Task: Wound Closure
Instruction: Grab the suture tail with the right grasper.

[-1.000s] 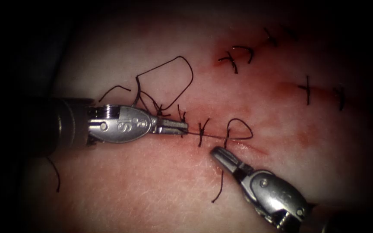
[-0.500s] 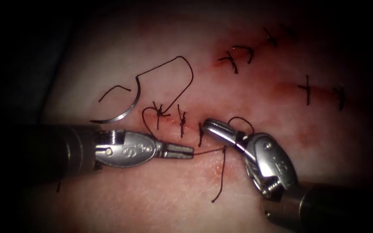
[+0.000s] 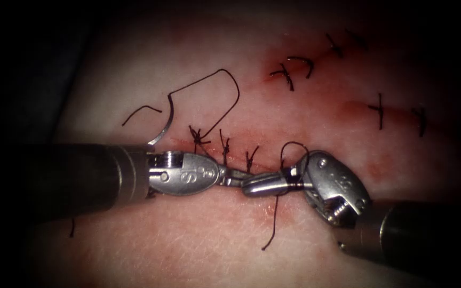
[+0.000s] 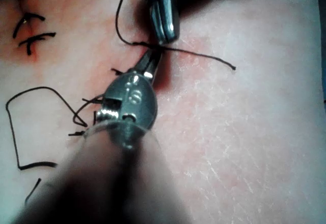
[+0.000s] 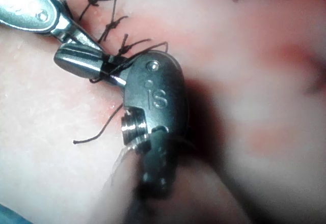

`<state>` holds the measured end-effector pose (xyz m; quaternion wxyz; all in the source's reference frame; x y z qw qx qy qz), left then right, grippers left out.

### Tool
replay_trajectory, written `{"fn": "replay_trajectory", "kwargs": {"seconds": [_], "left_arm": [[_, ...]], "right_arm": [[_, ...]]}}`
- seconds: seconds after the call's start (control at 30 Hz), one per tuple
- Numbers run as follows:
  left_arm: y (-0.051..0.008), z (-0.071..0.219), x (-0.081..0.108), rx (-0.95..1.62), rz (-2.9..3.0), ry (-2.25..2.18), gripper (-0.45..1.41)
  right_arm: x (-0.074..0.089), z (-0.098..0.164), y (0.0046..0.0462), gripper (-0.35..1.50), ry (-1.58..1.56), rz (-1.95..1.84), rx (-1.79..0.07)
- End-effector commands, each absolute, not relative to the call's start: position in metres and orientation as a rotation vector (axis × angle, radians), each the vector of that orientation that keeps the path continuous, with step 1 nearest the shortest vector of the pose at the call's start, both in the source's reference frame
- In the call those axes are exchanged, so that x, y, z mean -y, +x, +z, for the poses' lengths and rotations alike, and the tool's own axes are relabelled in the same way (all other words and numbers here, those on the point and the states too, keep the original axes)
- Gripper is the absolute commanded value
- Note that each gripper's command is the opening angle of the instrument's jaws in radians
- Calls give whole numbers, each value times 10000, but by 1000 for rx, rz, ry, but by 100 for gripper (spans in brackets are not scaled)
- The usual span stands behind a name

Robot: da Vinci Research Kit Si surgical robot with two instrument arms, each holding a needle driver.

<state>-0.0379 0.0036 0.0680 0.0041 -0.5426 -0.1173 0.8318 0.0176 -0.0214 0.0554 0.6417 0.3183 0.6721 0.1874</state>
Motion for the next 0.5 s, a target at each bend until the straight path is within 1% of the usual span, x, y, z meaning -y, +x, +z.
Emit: {"fn": "replay_trajectory", "kwargs": {"seconds": [0.03, 0.23, 0.37, 0.4, 0.47, 0.5], "left_arm": [[-385, 687, -36, 366, 2605, -1700, -45], [-385, 691, -38, 369, 2618, -1685, -45], [-385, 691, -37, 368, 2618, -1684, -45], [-385, 691, -37, 368, 2618, -1685, -45], [-385, 691, -37, 368, 2618, -1685, -45], [-385, 691, -37, 368, 2618, -1685, -45]], "right_arm": [[216, 560, 180, -35, 742, 363, -1501], [215, 553, 191, -35, 745, 169, -1392], [223, 546, 205, -35, 698, 38, -1359], [225, 543, 208, -25, 691, 11, -1350], [231, 539, 215, 9, 689, -40, -1320], [233, 537, 217, 12, 693, -59, -1304]]}}
